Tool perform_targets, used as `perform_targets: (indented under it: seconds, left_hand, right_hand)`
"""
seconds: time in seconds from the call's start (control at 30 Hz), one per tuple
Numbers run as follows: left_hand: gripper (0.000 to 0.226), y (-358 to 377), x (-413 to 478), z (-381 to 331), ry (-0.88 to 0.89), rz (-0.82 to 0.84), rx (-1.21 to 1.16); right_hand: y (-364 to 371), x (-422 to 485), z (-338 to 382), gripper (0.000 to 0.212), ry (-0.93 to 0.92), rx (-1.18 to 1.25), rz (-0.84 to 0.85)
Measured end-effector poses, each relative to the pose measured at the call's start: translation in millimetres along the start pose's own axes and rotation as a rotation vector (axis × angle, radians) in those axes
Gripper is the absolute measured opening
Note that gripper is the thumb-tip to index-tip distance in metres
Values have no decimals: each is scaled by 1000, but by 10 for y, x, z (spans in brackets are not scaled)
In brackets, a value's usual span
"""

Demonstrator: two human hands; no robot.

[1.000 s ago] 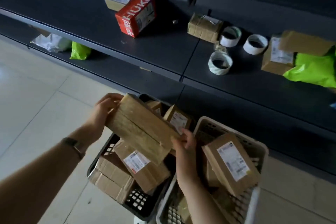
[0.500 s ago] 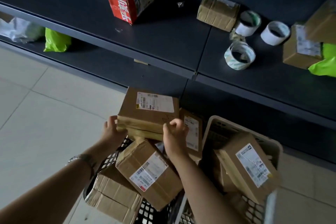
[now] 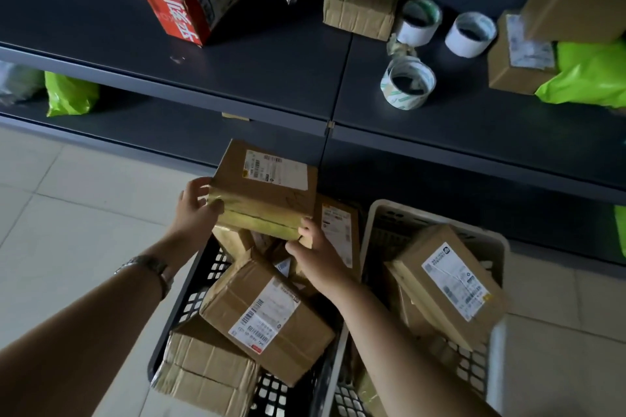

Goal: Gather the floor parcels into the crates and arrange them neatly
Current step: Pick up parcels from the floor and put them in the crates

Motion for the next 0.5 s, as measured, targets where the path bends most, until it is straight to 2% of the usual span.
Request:
perform_targets:
  seconds: [0.1, 0.17, 0.3, 0.43, 0.5]
  left_hand:
    - [42, 51, -15, -76, -1, -76, 5]
    - [43, 57, -16, -120, -6, -83, 42]
    - [46, 61, 44, -161, -91, -78, 105]
    - [34, 22, 11, -124, -46, -133, 92]
    - [19, 2, -64, -140, 4, -107, 13]
  right_hand:
    - [-6, 65, 2, 65, -44, -7, -176]
    - [-25, 186, 21, 69, -6, 7, -258]
    - [27, 332, 51, 78, 83, 230, -195]
    - [81, 283, -34, 66, 63, 291, -325]
    - [77, 227, -56, 49, 49, 331, -384]
Point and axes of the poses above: each hand's wrist, its own x-axis towards the middle knuckle, its own y-axis out of the palm, z = x × y, the point moved 1 cm from there along x, towards the middle knuckle, and after that the axes turned 13 degrees about -y, right-handed, at the moved point
